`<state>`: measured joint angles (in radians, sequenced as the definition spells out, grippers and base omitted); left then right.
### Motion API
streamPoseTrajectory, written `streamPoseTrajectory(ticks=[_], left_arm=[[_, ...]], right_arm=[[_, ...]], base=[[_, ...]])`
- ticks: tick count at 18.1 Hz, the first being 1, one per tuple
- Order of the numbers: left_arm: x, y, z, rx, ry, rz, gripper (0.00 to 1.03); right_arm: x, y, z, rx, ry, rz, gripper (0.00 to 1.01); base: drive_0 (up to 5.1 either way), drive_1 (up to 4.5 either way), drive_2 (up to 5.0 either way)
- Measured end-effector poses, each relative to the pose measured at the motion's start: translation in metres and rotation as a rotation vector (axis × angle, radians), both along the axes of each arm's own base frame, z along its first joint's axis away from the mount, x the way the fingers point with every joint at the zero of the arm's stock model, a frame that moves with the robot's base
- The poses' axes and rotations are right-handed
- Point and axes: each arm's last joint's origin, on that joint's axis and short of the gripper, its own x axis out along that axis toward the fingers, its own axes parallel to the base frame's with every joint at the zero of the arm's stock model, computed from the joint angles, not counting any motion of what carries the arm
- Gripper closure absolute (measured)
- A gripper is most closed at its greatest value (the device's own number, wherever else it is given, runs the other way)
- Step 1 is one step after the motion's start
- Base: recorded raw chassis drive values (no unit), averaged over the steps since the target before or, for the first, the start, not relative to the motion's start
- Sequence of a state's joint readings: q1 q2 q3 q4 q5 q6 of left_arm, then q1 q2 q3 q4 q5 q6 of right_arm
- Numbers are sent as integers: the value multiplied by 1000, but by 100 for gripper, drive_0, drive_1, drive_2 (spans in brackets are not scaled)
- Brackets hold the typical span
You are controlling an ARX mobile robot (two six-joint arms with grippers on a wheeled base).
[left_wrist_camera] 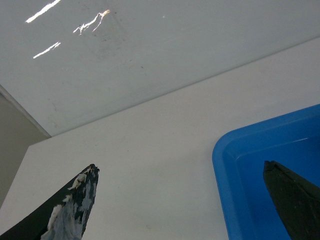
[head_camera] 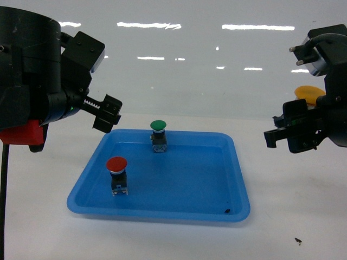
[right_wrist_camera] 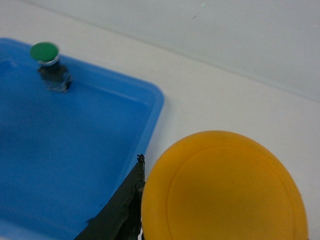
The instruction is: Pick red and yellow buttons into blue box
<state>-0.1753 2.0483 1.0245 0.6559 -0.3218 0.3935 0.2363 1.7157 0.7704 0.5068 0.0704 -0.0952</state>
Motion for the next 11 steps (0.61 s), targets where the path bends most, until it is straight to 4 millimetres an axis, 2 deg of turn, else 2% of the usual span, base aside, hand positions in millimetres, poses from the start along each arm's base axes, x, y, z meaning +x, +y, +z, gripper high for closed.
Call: streamPoseTrajectory(ticks=[1,3,5,11], left_arm=[[0,0,0,0,-1,-1,5],[0,0,0,0,0,0,5],[0,0,0,0,-1,1,5],[0,0,0,0,0,-1,5]], right_arm=[[0,-7,0,-8,-33,-54,65],[-6,-41,-8,-52,-47,-242,65],[-14,-59,-13,-71,-58,-328,65],[-60,-54,-3,-42,-98,-308,65]], base=[[0,0,0],[0,0,0],[0,0,0],[0,0,0]])
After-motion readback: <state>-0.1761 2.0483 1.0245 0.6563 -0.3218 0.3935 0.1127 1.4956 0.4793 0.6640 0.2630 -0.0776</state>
